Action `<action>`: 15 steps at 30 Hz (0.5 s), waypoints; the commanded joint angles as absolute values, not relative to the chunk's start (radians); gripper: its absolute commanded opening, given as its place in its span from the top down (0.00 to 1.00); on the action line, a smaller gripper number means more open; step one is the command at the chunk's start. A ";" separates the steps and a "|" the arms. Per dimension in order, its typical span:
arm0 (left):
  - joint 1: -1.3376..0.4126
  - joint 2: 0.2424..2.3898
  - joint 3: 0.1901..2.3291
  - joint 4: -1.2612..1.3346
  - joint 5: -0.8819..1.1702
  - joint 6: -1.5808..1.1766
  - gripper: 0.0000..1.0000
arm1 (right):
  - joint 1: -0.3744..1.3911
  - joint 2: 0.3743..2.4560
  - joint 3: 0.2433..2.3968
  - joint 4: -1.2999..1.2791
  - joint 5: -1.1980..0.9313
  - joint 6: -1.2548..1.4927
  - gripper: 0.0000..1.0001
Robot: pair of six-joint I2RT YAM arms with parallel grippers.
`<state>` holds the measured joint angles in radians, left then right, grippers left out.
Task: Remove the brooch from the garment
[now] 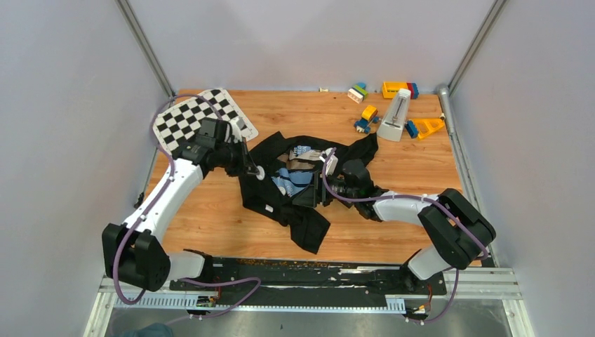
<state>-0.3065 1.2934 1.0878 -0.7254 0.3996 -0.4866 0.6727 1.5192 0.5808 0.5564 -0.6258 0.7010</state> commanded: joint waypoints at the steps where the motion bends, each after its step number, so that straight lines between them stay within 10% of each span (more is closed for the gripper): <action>1: -0.220 1.223 1.145 -0.689 0.279 -0.515 1.00 | 0.670 1.499 0.601 0.526 -0.574 0.661 0.40; 15: -0.277 1.052 0.809 -0.371 0.819 -0.473 1.00 | 0.670 1.382 0.572 0.540 -0.619 0.630 0.42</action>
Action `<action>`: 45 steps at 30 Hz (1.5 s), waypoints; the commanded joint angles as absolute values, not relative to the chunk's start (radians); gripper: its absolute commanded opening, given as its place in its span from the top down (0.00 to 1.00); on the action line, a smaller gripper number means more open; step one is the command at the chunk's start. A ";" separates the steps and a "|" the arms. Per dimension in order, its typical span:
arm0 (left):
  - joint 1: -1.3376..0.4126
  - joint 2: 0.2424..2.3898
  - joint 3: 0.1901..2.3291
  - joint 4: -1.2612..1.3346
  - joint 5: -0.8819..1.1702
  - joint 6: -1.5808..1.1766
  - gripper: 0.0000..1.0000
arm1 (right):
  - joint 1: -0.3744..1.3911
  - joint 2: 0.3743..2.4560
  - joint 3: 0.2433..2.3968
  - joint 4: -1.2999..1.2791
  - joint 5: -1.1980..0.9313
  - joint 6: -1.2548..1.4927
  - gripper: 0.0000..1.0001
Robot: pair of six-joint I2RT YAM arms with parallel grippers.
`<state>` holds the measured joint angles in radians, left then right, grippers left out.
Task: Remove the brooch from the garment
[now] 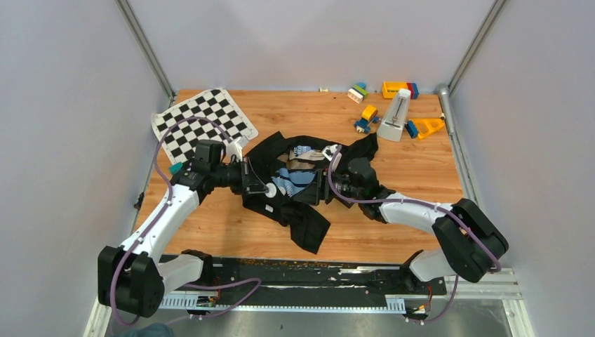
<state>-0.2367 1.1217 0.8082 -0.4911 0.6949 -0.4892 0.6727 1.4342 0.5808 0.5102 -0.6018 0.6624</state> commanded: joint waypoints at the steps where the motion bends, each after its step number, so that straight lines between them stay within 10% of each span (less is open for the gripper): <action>1: -0.307 1.030 0.810 -0.370 0.812 -0.474 1.00 | 0.670 1.380 0.570 0.550 -0.632 0.632 0.44; 6: -0.417 1.011 0.784 -0.307 0.790 -0.526 1.00 | 0.670 1.347 0.553 0.624 -0.687 0.662 0.60; 45: -0.572 1.031 0.769 -0.197 0.828 -0.599 1.00 | 0.596 1.235 0.450 0.785 -0.800 0.746 0.67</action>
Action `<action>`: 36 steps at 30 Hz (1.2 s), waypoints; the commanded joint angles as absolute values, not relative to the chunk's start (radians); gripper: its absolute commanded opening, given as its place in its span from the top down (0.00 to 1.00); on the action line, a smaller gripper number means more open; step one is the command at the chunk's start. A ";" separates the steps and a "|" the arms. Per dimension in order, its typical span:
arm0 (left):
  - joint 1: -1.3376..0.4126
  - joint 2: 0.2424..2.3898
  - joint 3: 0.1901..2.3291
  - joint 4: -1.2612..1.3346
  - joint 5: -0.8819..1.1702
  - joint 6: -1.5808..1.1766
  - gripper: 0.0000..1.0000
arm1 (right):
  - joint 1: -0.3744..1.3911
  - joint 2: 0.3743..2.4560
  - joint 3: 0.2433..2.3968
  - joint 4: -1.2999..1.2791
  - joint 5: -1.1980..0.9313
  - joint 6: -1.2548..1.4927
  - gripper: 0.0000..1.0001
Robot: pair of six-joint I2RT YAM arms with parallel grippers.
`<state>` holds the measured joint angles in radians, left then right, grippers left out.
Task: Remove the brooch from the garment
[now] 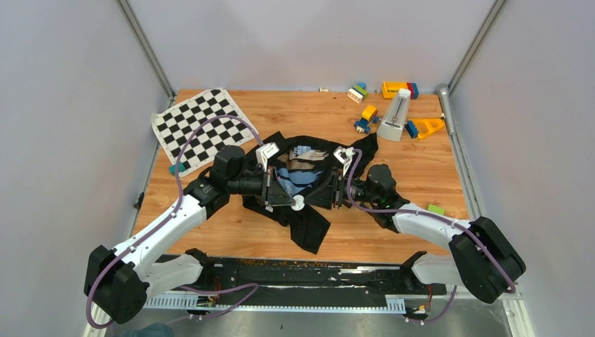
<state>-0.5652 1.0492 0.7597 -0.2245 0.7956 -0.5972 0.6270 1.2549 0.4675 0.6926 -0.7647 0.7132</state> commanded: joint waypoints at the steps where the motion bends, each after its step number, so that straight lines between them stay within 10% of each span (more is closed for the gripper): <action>1: -0.572 1.029 0.769 -0.195 0.830 -0.600 1.00 | 0.594 1.240 0.454 0.790 -0.814 0.748 0.67; 22: -0.584 1.067 0.769 -0.154 0.871 -0.627 1.00 | 0.595 1.325 0.478 0.918 -0.961 0.818 0.71; 36: -0.606 1.101 0.780 -0.188 0.822 -0.597 0.88 | 0.595 1.331 0.478 0.905 -0.944 0.811 1.00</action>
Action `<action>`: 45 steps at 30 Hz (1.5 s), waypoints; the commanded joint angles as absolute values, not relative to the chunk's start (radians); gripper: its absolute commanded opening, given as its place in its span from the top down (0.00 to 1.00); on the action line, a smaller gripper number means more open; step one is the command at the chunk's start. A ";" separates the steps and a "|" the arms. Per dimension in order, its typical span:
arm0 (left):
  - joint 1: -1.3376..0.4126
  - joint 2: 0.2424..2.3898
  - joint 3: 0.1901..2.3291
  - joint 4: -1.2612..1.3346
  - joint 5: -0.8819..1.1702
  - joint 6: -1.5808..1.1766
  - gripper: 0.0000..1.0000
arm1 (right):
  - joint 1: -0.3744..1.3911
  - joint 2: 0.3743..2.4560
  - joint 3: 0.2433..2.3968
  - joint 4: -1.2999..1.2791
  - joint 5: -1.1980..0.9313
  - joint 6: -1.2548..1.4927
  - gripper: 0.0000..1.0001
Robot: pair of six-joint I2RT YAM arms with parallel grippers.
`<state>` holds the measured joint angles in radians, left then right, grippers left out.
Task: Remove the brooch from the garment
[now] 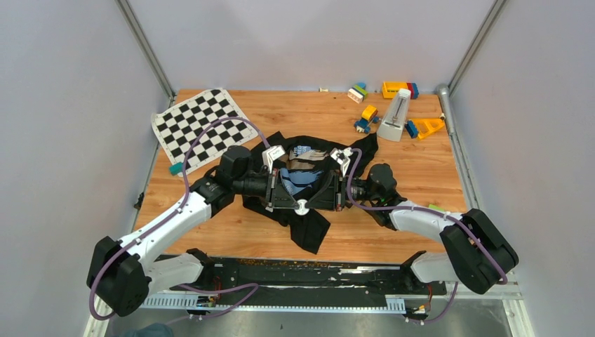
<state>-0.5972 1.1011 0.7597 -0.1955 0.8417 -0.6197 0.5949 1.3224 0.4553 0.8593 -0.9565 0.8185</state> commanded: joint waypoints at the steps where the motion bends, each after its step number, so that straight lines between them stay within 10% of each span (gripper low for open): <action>1: -0.607 1.089 0.779 -0.190 0.810 -0.595 0.82 | 0.595 1.331 0.476 0.899 -0.935 0.808 1.00; 5: -0.607 1.027 0.728 -0.116 0.717 -0.658 0.46 | 0.595 1.330 0.473 0.888 -0.920 0.800 1.00; 9: -0.606 1.007 0.660 0.045 0.718 -0.754 0.36 | 0.594 1.325 0.471 0.882 -0.914 0.795 1.00; 38: -0.640 0.953 0.554 0.168 0.573 -0.857 0.35 | 0.595 1.319 0.466 0.861 -0.874 0.793 1.00; 45: -0.657 0.984 0.551 0.198 0.570 -0.864 0.49 | 0.595 1.328 0.466 0.855 -0.868 0.793 1.00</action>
<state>-0.6453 0.9688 0.5491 0.1360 0.5762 -0.8597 0.5945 1.3251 0.4553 0.8421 -0.8799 0.8101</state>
